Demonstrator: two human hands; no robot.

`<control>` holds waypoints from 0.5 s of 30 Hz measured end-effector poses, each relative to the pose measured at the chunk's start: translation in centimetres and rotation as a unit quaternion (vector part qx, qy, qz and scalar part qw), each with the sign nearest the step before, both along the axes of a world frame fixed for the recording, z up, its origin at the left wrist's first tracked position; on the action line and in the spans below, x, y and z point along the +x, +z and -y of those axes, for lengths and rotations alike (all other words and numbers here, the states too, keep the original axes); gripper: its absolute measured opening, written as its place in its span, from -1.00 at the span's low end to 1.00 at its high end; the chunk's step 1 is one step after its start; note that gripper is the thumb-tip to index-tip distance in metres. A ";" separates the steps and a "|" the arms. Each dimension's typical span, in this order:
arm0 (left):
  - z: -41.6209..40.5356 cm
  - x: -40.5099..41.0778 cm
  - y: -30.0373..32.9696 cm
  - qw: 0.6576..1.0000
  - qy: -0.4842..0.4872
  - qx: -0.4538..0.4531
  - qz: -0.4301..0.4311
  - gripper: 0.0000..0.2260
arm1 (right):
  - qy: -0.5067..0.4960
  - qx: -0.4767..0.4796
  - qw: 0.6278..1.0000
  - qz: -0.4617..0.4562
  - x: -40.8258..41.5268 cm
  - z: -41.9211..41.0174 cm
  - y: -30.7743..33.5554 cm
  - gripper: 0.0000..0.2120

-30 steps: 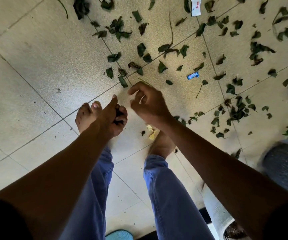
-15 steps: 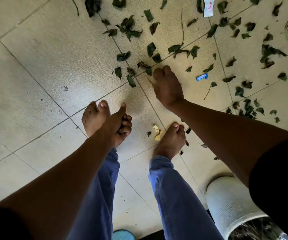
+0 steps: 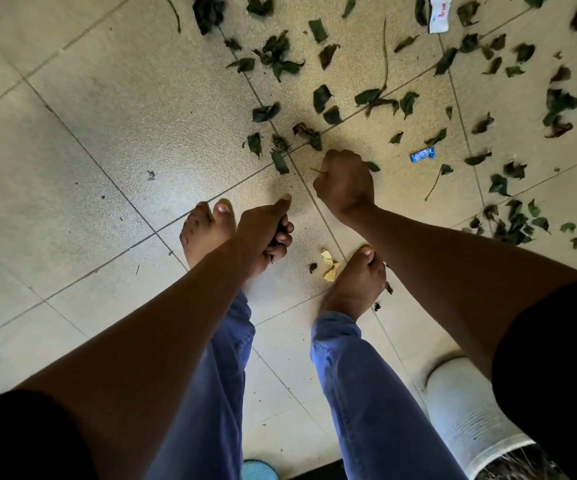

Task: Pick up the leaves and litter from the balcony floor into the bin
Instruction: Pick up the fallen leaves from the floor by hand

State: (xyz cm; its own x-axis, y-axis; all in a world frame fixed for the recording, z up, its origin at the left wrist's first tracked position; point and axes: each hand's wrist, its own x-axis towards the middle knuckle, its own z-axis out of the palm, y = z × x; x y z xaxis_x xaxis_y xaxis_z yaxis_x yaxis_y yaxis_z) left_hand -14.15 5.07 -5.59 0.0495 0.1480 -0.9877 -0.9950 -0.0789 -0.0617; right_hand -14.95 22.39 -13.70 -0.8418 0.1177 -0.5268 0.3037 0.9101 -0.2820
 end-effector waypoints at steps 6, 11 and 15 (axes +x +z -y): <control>0.5 -0.6 -0.5 0.997 0.063 -0.048 -0.009 -0.62 | -0.323 -0.328 0.886 0.060 -1.5 1.4 3.7 -0.93; 0.7 -0.7 -0.7 0.982 0.182 -0.051 -0.028 -0.65 | -0.308 -0.504 0.800 0.106 -0.7 5.3 9.6 -0.99; 0.8 -0.7 -0.7 0.960 0.278 -0.040 0.003 -0.60 | -0.202 -0.333 0.921 0.007 2.3 8.3 10.7 -0.95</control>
